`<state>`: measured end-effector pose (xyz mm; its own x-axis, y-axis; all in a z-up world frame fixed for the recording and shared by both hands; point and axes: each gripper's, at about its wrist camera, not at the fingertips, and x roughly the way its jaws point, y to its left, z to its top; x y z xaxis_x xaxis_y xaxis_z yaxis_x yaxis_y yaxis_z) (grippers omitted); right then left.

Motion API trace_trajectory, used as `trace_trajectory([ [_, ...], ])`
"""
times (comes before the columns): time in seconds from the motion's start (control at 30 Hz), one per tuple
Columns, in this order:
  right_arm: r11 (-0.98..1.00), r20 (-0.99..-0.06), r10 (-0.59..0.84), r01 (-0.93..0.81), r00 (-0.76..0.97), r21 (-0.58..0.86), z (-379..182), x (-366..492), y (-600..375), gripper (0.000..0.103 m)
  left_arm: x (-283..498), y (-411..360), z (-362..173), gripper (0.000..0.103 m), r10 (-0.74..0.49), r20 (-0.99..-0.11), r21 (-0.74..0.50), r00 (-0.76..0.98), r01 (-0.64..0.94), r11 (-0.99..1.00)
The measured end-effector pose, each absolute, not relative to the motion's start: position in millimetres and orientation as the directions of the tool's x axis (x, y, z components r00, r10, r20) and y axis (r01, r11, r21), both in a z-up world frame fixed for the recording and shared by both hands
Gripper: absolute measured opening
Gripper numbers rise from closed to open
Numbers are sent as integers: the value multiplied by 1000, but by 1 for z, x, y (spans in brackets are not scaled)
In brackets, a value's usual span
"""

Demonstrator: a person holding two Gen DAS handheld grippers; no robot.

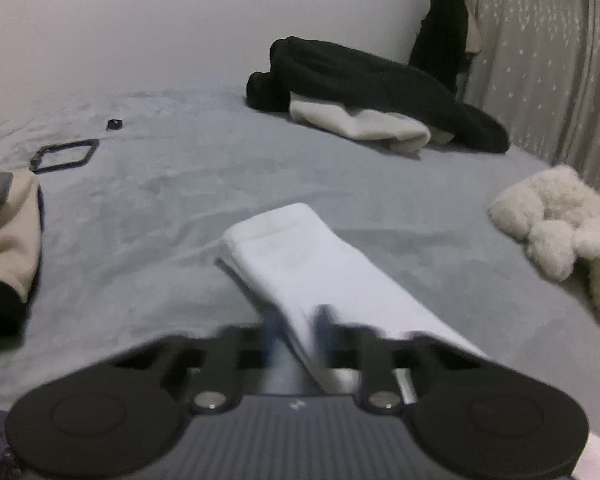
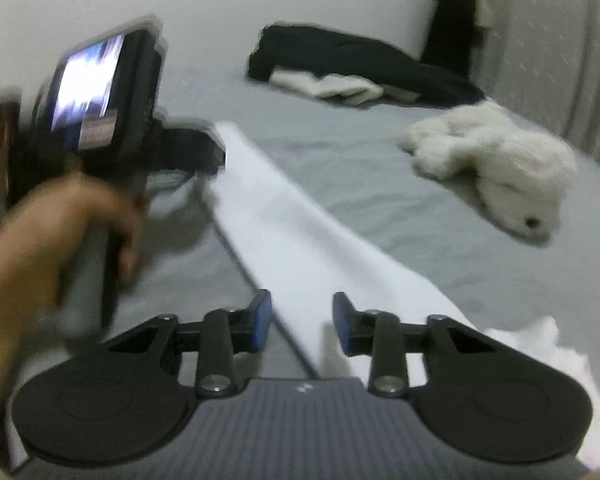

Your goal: Fold clothes

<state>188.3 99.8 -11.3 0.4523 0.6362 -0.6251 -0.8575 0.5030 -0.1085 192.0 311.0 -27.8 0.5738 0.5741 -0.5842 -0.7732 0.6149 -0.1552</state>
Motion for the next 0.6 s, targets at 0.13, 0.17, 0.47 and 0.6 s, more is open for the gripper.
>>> trace_trajectory([
  [0.13,505,-633,630,-857,449,-105,-19,190,105,9,183,314,-18,4,572,-561,-203,599,-769,606],
  [0.17,507,-624,654,-860,427,-58,-14,193,99,9,180,313,-14,4,582,-545,-203,603,-769,607],
  [0.47,454,-677,685,-884,269,108,-16,207,104,18,189,314,-17,13,641,-612,-34,464,-825,564],
  [0.6,483,-609,735,-860,298,162,5,218,92,18,185,307,-2,19,694,-555,2,458,-834,552],
])
